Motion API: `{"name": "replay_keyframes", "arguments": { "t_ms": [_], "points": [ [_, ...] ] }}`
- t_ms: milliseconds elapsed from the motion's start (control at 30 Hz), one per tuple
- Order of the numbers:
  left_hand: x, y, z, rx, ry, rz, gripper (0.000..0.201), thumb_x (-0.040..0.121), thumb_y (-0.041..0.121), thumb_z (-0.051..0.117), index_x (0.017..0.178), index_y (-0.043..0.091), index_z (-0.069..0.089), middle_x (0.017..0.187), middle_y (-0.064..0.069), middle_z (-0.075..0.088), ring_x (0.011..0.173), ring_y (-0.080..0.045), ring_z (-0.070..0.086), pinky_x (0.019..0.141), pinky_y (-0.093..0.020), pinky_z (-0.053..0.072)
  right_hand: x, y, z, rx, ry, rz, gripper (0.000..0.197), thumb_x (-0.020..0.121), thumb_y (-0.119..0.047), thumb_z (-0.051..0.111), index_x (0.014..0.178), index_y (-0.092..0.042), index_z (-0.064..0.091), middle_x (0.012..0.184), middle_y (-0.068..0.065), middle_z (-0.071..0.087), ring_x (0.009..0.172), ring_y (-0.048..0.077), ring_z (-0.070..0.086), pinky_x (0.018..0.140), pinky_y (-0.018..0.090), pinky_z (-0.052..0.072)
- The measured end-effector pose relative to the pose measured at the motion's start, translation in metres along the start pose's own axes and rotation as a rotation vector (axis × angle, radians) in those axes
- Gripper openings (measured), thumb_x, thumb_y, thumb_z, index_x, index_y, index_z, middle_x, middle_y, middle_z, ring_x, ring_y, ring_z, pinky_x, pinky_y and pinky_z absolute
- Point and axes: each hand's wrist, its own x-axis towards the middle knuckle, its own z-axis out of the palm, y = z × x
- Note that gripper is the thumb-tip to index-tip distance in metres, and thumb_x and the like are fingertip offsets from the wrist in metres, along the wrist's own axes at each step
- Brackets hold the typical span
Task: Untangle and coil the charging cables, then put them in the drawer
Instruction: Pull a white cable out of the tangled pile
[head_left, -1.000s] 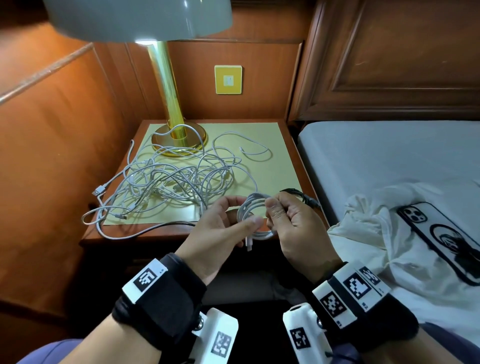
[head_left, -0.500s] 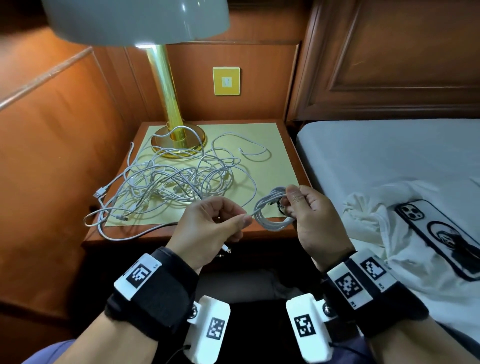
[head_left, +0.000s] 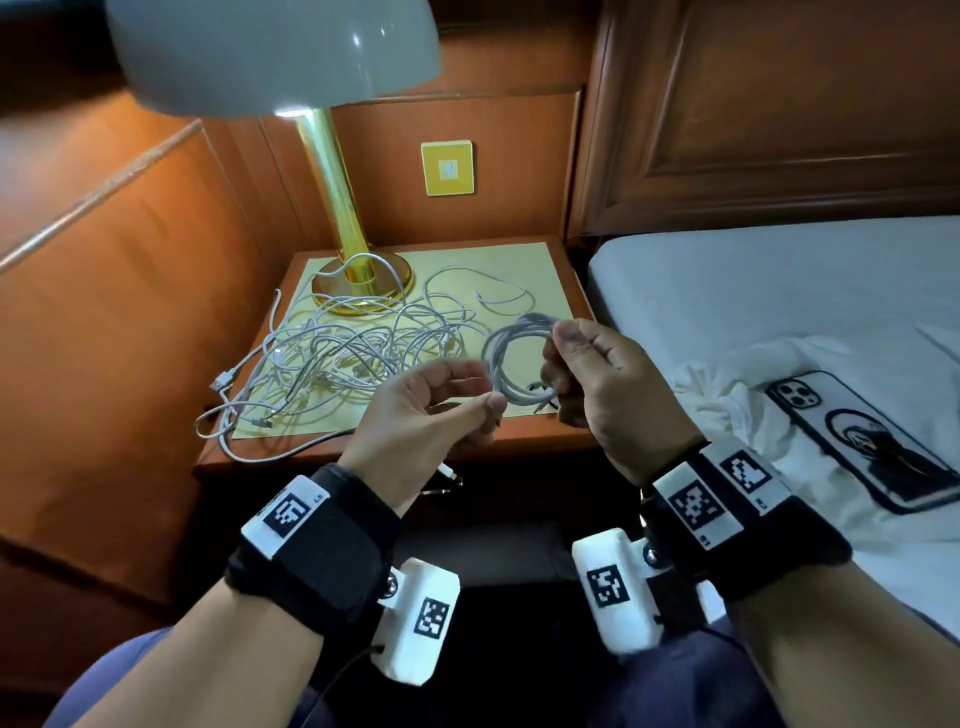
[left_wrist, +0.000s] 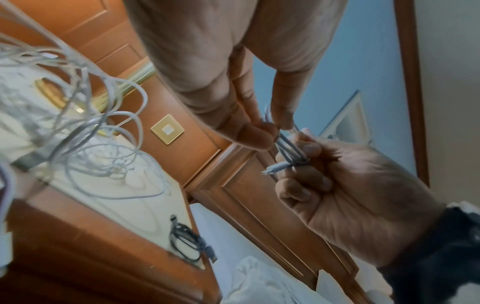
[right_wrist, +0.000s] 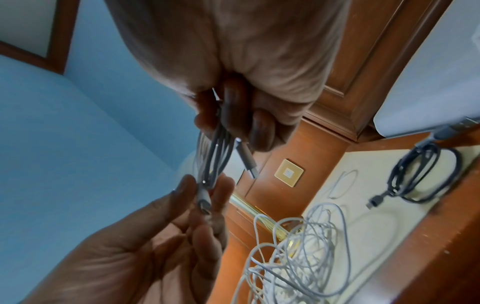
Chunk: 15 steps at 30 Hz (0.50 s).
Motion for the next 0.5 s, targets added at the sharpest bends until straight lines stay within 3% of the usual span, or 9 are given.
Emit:
{"name": "replay_keyframes", "arguments": {
  "t_ms": [167,300,400,500],
  "points": [
    [-0.011,0.029,0.021,0.118,-0.002,0.08,0.015,0.087,0.002,0.071,0.102,0.003,0.071,0.078,-0.007,0.065,0.066,-0.014,0.058,0.056,-0.023,0.052,-0.006,-0.023,-0.01,0.066,0.0,0.025,0.034,0.107,-0.029,0.044,0.081,-0.013,0.059,0.064,-0.004,0.05,0.049,0.011,0.036,0.046,0.024,0.03],
    [-0.003,0.047,0.036,0.072,0.031,0.078,0.01,0.089,-0.001,0.069,0.099,-0.001,0.068,0.072,-0.006,0.059,0.059,-0.012,0.052,0.056,-0.022,0.051,0.003,-0.034,-0.024,-0.099,0.038,0.0,0.035,0.101,-0.044,0.051,0.087,-0.018,0.07,0.061,0.0,0.046,0.048,0.011,0.039,0.05,0.028,0.034],
    [0.013,0.042,0.04,0.03,0.065,0.085,0.007,0.089,0.0,0.069,0.095,0.004,0.07,0.072,-0.004,0.061,0.06,-0.012,0.053,0.058,-0.023,0.052,0.012,-0.028,-0.035,-0.195,0.053,-0.047,0.031,0.097,-0.047,0.057,0.094,-0.02,0.072,0.055,-0.006,0.054,0.051,0.01,0.049,0.058,0.031,0.043],
    [0.027,0.021,0.04,-0.035,0.096,0.068,0.008,0.089,-0.001,0.068,0.095,0.004,0.07,0.073,-0.004,0.063,0.062,-0.012,0.055,0.061,-0.024,0.053,0.021,-0.014,-0.041,-0.198,0.054,0.016,0.03,0.094,-0.04,0.065,0.109,-0.014,0.069,0.07,-0.003,0.068,0.059,0.006,0.063,0.059,0.028,0.051]
  ]
}}
